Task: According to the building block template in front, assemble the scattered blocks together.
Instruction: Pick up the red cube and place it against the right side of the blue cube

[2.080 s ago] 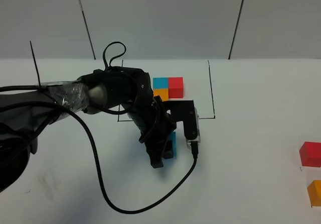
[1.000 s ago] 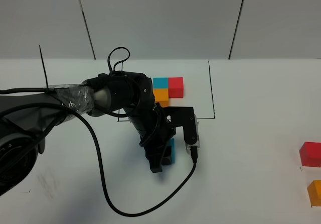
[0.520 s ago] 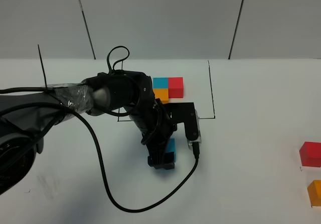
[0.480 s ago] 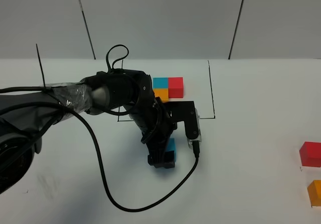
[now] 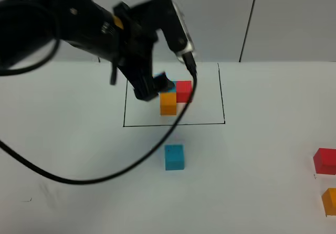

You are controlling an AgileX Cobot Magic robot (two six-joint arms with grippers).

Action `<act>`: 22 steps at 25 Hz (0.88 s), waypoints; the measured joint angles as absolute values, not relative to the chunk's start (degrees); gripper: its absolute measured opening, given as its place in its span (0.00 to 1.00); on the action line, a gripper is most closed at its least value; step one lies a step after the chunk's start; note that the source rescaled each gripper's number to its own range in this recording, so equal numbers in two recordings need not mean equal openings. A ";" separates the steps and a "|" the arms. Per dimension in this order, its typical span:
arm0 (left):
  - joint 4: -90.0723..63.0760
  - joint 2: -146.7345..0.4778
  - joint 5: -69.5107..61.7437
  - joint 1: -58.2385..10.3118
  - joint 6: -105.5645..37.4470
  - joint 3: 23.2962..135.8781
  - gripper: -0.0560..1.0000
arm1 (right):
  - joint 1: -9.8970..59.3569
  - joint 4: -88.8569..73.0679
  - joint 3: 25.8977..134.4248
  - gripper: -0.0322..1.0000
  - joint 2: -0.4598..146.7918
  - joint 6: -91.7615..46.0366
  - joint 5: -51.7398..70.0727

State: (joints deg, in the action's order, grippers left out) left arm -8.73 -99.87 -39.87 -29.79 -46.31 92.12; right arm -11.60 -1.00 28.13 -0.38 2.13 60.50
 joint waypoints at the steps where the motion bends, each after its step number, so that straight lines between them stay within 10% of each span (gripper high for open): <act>1: -6.70 -98.15 -40.27 -28.02 -42.55 92.12 0.98 | -11.60 -1.00 28.13 0.67 -0.38 2.13 60.50; 9: 10.20 -87.57 -57.85 -11.50 -12.80 92.12 0.93 | -11.60 -1.00 28.13 0.67 -0.38 2.13 60.50; 22: 16.96 -64.61 -65.97 -9.73 -9.76 92.12 0.87 | -11.60 -1.00 28.13 0.67 -0.38 2.13 60.50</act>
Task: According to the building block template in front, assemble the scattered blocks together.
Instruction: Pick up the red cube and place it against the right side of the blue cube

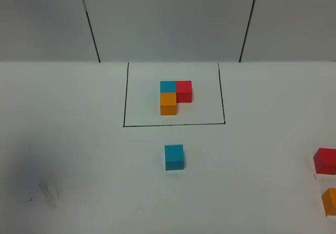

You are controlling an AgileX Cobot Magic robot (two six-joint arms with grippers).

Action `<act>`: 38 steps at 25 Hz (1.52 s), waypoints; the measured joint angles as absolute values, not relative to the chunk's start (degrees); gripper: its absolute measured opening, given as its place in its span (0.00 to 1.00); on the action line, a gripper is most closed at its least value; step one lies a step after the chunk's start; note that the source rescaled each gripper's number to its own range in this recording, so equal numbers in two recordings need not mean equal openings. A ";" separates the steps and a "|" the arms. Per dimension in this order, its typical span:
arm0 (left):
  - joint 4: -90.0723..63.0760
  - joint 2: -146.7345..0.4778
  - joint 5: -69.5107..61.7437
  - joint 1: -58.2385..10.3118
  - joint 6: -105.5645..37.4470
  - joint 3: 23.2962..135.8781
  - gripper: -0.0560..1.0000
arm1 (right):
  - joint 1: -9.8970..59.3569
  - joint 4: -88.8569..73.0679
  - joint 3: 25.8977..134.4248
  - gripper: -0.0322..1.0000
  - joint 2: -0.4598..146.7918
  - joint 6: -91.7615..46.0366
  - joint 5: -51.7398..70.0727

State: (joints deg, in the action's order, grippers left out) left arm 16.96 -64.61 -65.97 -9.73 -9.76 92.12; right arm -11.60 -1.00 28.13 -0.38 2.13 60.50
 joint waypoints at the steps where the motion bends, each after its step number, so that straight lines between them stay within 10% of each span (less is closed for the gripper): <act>1: 15.82 -62.96 -66.53 -9.73 -9.63 92.12 0.86 | -11.60 -1.00 28.13 0.67 -0.38 2.13 60.50; 13: 2.30 -32.60 -68.58 -9.65 -14.99 85.35 0.70 | -11.60 -1.00 28.13 0.67 -0.38 2.13 60.50; 38: -4.38 0.33 -66.28 9.66 -3.69 34.54 0.68 | -11.60 -1.00 28.13 0.67 -0.38 2.13 60.50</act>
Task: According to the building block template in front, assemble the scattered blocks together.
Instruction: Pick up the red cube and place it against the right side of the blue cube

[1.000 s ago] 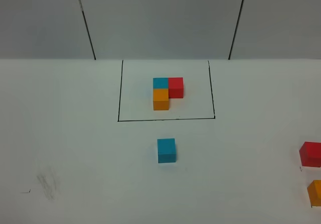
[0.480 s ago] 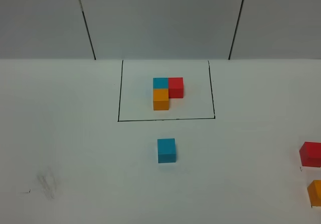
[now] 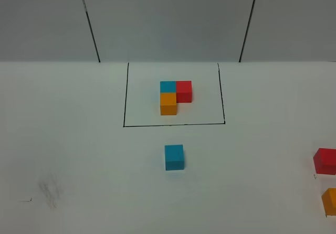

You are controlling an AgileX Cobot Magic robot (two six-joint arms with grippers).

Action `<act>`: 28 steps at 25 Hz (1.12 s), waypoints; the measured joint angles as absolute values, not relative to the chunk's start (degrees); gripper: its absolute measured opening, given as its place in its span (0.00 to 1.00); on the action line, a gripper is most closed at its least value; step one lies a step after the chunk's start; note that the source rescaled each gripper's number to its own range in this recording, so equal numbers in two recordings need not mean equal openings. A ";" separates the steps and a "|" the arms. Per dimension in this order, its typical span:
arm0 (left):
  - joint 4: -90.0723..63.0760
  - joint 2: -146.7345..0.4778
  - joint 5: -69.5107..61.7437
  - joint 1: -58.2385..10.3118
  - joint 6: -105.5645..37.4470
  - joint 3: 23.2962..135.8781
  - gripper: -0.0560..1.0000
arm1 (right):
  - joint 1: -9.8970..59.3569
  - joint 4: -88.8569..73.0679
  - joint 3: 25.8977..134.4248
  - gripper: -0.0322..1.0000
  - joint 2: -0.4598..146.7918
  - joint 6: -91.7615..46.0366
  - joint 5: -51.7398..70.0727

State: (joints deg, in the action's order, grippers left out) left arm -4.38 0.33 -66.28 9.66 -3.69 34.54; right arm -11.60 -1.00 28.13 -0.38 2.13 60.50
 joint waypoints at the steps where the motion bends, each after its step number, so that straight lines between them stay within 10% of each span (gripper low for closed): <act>1: -4.50 0.33 -65.96 9.66 -3.10 33.30 0.68 | -11.60 -1.00 28.13 0.67 -0.38 2.13 60.50; 28: -5.16 0.33 -62.27 9.67 -2.22 29.01 0.68 | -11.60 -1.00 28.13 0.67 -0.38 2.13 60.50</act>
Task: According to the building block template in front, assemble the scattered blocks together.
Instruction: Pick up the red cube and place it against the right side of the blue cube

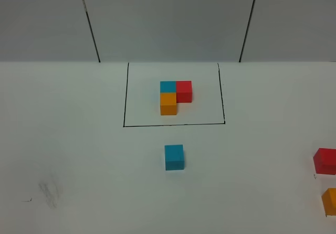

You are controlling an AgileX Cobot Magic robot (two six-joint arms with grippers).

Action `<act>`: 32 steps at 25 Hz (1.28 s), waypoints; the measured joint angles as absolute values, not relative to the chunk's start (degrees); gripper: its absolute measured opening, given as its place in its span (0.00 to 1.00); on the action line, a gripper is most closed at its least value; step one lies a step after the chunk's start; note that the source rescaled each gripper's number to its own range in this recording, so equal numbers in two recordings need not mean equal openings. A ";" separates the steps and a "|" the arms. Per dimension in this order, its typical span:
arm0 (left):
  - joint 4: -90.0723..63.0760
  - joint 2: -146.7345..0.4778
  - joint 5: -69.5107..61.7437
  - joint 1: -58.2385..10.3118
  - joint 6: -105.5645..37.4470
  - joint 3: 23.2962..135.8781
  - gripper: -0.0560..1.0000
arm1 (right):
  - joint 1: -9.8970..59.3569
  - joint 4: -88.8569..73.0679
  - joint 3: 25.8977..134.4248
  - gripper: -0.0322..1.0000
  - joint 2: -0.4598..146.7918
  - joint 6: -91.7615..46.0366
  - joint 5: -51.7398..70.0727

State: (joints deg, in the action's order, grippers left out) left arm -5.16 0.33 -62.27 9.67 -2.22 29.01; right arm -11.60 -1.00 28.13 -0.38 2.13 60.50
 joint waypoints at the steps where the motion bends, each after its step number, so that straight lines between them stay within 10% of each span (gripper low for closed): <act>1: -5.16 0.33 -62.27 9.67 -2.22 29.01 0.68 | -11.60 -1.00 28.13 0.67 -0.38 2.13 60.50; 32: -5.16 0.33 -62.15 9.67 -2.22 29.01 0.68 | -11.60 -0.53 30.37 0.67 8.08 -1.35 55.75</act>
